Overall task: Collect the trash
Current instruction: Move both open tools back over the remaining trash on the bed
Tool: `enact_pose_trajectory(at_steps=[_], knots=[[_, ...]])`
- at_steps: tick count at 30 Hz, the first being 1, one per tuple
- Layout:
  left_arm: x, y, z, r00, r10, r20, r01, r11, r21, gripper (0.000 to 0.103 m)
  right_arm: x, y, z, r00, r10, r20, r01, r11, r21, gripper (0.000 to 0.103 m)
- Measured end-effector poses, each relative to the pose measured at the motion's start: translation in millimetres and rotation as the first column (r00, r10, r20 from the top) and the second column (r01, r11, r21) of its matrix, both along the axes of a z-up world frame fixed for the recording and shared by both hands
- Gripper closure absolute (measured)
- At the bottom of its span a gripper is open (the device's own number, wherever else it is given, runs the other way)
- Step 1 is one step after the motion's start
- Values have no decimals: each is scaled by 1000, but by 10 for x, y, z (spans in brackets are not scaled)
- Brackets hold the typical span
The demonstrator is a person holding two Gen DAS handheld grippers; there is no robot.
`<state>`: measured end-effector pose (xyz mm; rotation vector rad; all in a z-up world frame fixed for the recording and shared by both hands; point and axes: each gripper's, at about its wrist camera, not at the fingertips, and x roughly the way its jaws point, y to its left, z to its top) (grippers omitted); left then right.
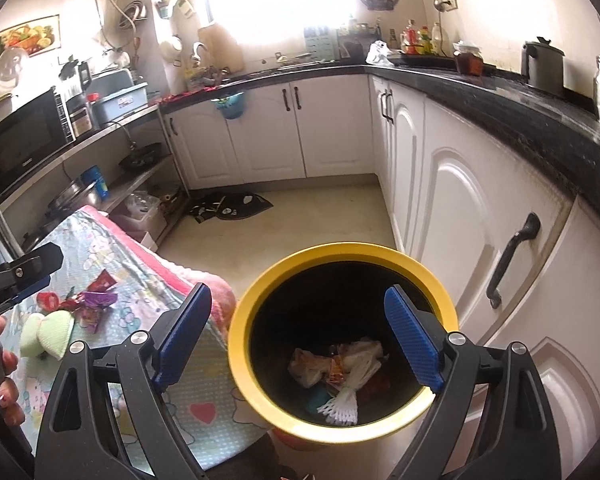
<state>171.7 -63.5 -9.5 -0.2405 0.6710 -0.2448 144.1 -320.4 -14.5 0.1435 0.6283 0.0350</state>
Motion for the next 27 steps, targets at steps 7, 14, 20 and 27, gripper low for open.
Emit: enact_pose_trajectory(at_steps=[7,14,20,27], knots=[[-108,231,56,999,48,16,-48,999,-11,11,-56,183,83,999,44,17,-43,999,-12,17],[-235,464,107,994,101,31,-100,995,-8,11,-102,406,155,995,99,33,-98,995,-21,17],[-368,660,166,989,141,47,-141,990,-2,11,-165,632,224,987,154,49,-153,988,-27,17],[-505,871,163,983,175,49,-176,984,18,11,-227,861,298,975,211,63,-210,977,-31,17]])
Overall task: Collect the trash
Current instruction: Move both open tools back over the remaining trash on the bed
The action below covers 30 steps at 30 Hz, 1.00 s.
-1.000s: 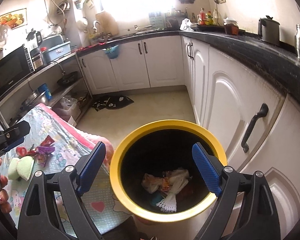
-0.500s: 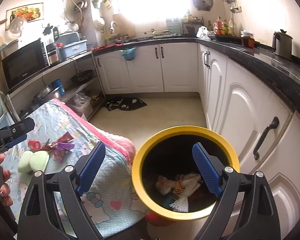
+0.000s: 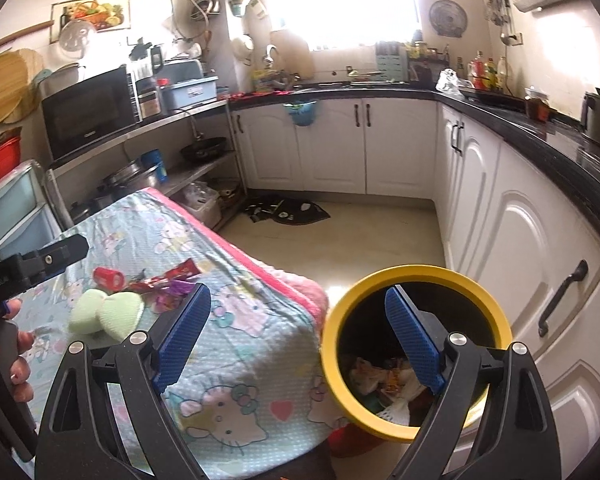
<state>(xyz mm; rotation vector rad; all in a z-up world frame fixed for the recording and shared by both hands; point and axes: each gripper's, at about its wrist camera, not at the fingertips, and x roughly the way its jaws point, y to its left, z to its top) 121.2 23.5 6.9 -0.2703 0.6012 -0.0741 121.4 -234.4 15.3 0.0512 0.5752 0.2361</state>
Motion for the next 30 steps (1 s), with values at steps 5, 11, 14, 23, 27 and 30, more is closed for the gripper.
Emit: enact_pose_trajectory(at_steps=[5,11,14,23,27,30], knots=[[-60,175,-45,999,32,-13,-32,999,4,11,-31,167,20,999,40,1,-40,999,-7,17],[-92,406,-74,997,73,-29,-73,997,1,11,-42,402,29,995,99,-3,-99,995,-26,17],[-94,558,-40,994,104,-25,-104,995,-1,11,-37,498,24,992,129,-9,-129,991,-31,17],[-128,976,-32,982,185,-38,-184,983,12,11,29,762,-49,978,204,-39,-205,978,-32,17],[-153,1164,-74,974,220,-54,-220,976,9,11,91,871,-96,972,227,-57,-229,973,-30,17],[-161,1294,-137,969,236,-74,-237,972,3,11,159,951,-144,968,240,-72,-242,970,-26,17]])
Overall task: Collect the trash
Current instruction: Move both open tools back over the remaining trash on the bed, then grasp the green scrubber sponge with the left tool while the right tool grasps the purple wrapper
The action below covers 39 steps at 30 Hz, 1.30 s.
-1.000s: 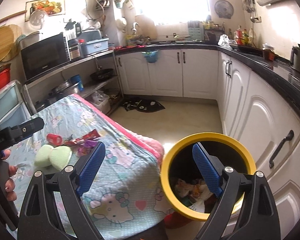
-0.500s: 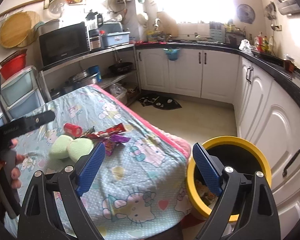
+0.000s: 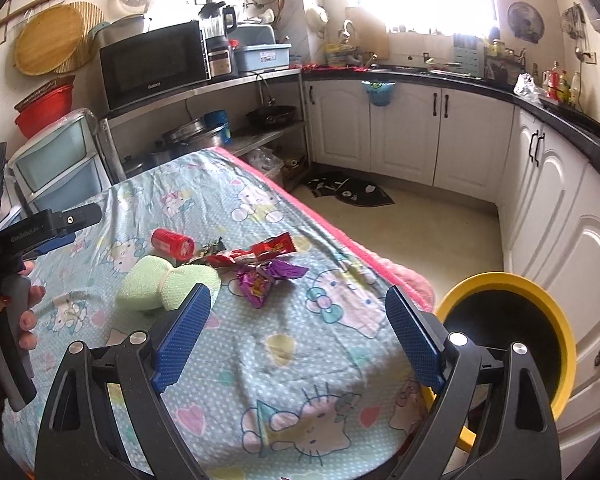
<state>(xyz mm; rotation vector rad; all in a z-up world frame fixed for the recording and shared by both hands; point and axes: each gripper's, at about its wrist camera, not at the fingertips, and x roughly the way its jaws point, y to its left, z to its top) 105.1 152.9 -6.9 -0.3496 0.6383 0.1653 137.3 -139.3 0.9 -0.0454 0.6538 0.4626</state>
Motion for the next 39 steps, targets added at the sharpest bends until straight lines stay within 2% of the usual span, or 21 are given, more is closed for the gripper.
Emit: enact_pose_trajectory(at_steps=[4,14,16,20,29,34,39], knots=[[26,142,-124,999,3,-32,-4,999,-34,11,97,95,-77,999,12,-30,-12,1000,2,17],[122,233,-533,991,-80,-108,56,976,-210,11,335,245,-307,996,6,-93,-6,1000,2,17],[144,219,-594,989,-88,-115,61,974,-217,11,374,248,-347,995,-1,-104,1,1000,0,17],[208,220,-671,988,-94,-121,64,970,-236,19,481,257,-432,991,-3,-132,5,1000,8,17],[407,226,-761,985,-116,-129,81,966,-247,20,752,353,-567,978,2,-209,10,998,59,17],[484,190,-813,980,-130,-149,93,967,-235,20,962,453,-700,956,9,-293,29,992,126,17],[531,182,-872,976,-136,-169,97,971,-221,29,1110,536,-862,927,1,-375,71,981,179,17]])
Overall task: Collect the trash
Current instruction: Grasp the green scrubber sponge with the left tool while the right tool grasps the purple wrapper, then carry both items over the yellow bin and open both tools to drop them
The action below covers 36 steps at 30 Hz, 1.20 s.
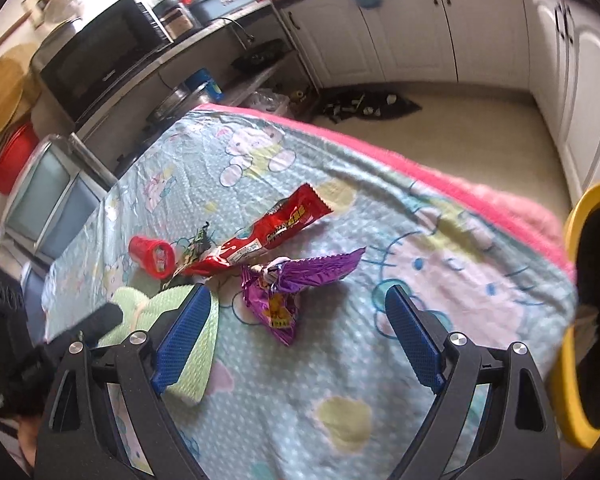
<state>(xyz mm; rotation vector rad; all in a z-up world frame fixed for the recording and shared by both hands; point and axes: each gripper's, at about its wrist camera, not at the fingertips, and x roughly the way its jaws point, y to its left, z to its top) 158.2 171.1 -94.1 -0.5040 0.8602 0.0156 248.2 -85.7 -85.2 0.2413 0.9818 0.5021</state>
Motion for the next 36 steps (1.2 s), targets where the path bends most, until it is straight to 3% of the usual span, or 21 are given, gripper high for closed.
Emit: enact_pose_trajectory(at_steps=[4,7,10,11,19,29,36], knots=[[16,10,-54,1000,-5,-9,5,1000,-9,36,88,24,-54,999,-37,-34,39,998,49,20],[13,13,-55,1000,-13,-4,13,1000,-20,42,150,32,-54,997,-55,-47,59,995,76,29],[8,-7,-50,1000,-20,0,20,1000,-15,45,209,47,-66,997,-58,-56,62,995,78,46],[5,-14,-44,1000,-22,1,22,1000,-8,46,222,55,-71,997,-47,-57,51,995,81,58],[-75,-12,67,999,-25,26,24,1000,10,66,103,10,-27,1000,4,-9,-3,997,73,60],[-178,-151,300,996,-54,67,51,997,58,79,-181,-171,119,998,30,64,-33,998,45,61],[-225,-404,487,988,-111,104,100,989,107,81,-355,-312,251,993,28,117,-30,999,16,61]])
